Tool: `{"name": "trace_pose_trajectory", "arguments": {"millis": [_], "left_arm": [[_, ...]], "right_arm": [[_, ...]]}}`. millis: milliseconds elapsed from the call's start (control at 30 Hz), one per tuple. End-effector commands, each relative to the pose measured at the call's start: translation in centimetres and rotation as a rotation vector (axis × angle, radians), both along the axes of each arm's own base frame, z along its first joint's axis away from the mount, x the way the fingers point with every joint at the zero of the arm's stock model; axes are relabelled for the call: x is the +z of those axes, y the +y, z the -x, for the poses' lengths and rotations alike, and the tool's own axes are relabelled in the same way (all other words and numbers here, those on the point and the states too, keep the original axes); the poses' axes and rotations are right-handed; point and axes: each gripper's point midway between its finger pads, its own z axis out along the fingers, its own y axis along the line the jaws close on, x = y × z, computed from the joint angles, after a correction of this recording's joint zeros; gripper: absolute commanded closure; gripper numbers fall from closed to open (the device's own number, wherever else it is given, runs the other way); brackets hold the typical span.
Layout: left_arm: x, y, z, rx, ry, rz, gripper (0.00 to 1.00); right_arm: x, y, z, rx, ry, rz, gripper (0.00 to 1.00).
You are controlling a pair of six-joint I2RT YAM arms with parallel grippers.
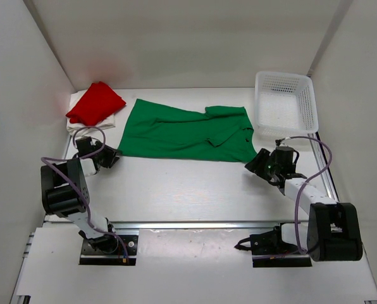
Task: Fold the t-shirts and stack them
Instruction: Fold the flattened tshirt in 1/3 of the way
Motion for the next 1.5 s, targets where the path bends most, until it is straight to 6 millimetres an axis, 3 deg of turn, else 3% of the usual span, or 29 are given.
{"name": "trace_pose_trajectory", "arguments": {"millis": [0, 67, 233, 567, 800, 867, 1033, 1200, 1267, 1300, 1400, 1433, 1467], "left_arm": [[-0.6, -0.1, -1.2, 0.035, -0.018, 0.029, 0.54], [-0.3, -0.3, -2.3, 0.041, -0.042, 0.042, 0.58], [-0.6, -0.8, -3.5, 0.033, -0.047, 0.042, 0.70], [-1.2, -0.4, -4.3, 0.026, -0.062, 0.061, 0.78], [-0.2, 0.6, -5.3, 0.011, -0.076, 0.002, 0.91], [0.0, 0.8, -5.6, 0.012, -0.083, -0.021, 0.94], [0.3, 1.4, -5.5, 0.027, -0.094, -0.029, 1.00], [1.3, 0.8, -5.2, 0.029, -0.135, -0.012, 1.00], [4.0, 0.7, -5.7, 0.014, -0.185, -0.023, 1.00], [4.2, 0.4, -5.4, -0.002, -0.175, -0.031, 1.00], [10.6, -0.4, -6.0, -0.065, -0.298, -0.083, 1.00], [11.5, -0.6, -5.6, -0.092, -0.302, -0.097, 1.00], [14.5, -1.1, -5.8, -0.131, -0.366, -0.112, 1.00]], "right_arm": [[0.7, -0.4, -1.7, -0.038, -0.085, -0.035, 0.52], [-0.5, -1.4, -2.0, -0.074, -0.059, -0.038, 0.50], [-1.3, -2.4, -4.1, -0.139, -0.051, -0.068, 0.48], [-2.9, -3.1, -6.9, -0.194, 0.000, -0.071, 0.49], [-3.0, -3.4, -7.9, -0.230, 0.009, -0.075, 0.74], [-2.3, -3.5, -9.0, -0.226, -0.004, -0.071, 0.77], [-1.7, -3.0, -9.3, -0.209, -0.017, -0.081, 0.98], [-0.5, -2.6, -8.6, -0.190, -0.043, -0.076, 1.00], [0.2, -2.0, -8.0, -0.164, -0.058, -0.076, 1.00], [1.2, -1.6, -7.5, -0.143, -0.078, -0.067, 1.00], [4.3, -1.1, -6.1, -0.122, -0.128, -0.031, 1.00], [4.6, -1.1, -5.7, -0.117, -0.130, -0.020, 1.00], [6.3, -1.0, -5.2, -0.108, -0.162, 0.000, 1.00]]}}
